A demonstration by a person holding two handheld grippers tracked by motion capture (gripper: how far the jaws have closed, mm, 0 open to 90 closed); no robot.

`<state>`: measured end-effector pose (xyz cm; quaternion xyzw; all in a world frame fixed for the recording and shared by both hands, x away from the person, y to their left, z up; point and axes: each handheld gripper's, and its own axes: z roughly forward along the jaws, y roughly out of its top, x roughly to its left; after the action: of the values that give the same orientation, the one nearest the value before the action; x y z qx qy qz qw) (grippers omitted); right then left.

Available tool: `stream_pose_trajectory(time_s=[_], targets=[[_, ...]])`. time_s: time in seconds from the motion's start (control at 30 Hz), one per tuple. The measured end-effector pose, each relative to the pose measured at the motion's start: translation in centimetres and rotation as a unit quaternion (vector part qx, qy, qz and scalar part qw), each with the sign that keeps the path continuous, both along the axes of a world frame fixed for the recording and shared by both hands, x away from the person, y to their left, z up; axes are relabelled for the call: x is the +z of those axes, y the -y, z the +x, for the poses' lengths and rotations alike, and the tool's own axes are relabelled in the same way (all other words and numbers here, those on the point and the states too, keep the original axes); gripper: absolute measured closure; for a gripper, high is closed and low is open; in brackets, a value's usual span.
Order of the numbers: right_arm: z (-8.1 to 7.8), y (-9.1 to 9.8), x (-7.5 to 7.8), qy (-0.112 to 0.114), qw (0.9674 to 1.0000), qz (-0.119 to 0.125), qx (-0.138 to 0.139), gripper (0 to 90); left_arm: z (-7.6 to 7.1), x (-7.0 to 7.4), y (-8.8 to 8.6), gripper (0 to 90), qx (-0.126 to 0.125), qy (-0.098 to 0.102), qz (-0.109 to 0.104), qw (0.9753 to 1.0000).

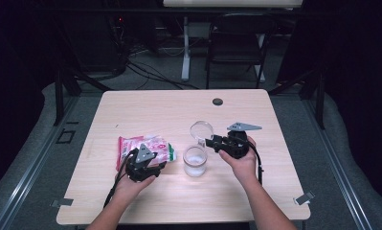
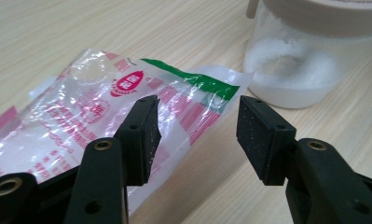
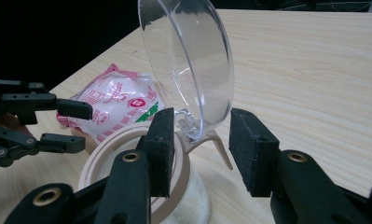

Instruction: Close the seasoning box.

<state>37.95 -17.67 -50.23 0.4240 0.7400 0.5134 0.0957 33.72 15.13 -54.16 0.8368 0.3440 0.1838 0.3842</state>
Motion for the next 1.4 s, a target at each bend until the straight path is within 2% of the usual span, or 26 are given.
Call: stream_pose_trajectory(time_s=[0.13,0.23,0.27,0.33,0.5,0.53,0.6,0.67,0.77,0.9,0.97,1.13,1.23,1.4], targets=[[-0.2,0.1,-0.1,-0.003,1.0,-0.001,-0.002,60.2,0.0,-0.1,0.4,48.5,-0.001,0.01,0.016,0.9998],[-0.2,0.3,-0.2,-0.003,1.0,-0.004,0.001,60.0,0.1,-0.5,0.8,46.6,-0.008,0.019,0.042,0.9989],[-0.3,0.3,-0.2,-0.003,1.0,-0.003,0.0,59.9,0.1,-0.6,1.0,45.9,-0.008,0.023,0.057,0.9981],[-0.3,0.2,-0.2,-0.003,1.0,-0.004,-0.001,59.7,0.2,-1.0,1.3,44.4,-0.004,0.031,0.073,0.9969],[-0.5,0.1,-0.3,-0.003,0.9999,-0.013,0.004,59.2,0.8,-1.8,1.6,43.2,0.007,0.044,0.124,0.9913],[-0.5,0.1,-0.3,-0.003,0.9999,-0.013,0.004,59.2,0.8,-1.8,1.6,43.1,0.007,0.044,0.124,0.9913],[-0.6,0.1,-0.4,-0.002,0.9999,-0.015,0.003,58.9,1.0,-2.2,1.9,43.1,0.01,0.058,0.141,0.9882],[-0.8,0.1,-0.4,-0.002,0.9998,-0.018,0.002,58.7,1.2,-2.5,2.2,43.2,0.012,0.061,0.149,0.9869],[-0.8,0.2,-0.4,-0.002,0.9998,-0.02,0.003,58.5,1.3,-2.6,2.4,43.4,0.01,0.065,0.151,0.9864],[-1.2,0.4,-0.5,0.0,0.9998,-0.022,-0.002,58.2,1.7,-3.0,3.1,44.5,0.015,0.079,0.162,0.9835],[-1.4,0.6,-0.5,0.002,0.9997,-0.023,-0.004,58.1,2.0,-3.3,3.2,45.4,0.015,0.077,0.167,0.9827],[-1.8,1.1,-0.6,0.003,0.9995,-0.031,-0.009,57.8,3.0,-3.8,3.3,47.3,0.025,0.063,0.163,0.9844],[-2.1,1.3,-0.6,0.004,0.9994,-0.032,-0.014,57.7,3.6,-3.7,3.1,51.9,0.031,0.045,0.149,0.9874],[-2.5,1.9,-0.7,0.007,0.9991,-0.033,-0.024,57.7,4.3,-3.5,2.9,61.6,0.046,0.019,0.134,0.9897]])
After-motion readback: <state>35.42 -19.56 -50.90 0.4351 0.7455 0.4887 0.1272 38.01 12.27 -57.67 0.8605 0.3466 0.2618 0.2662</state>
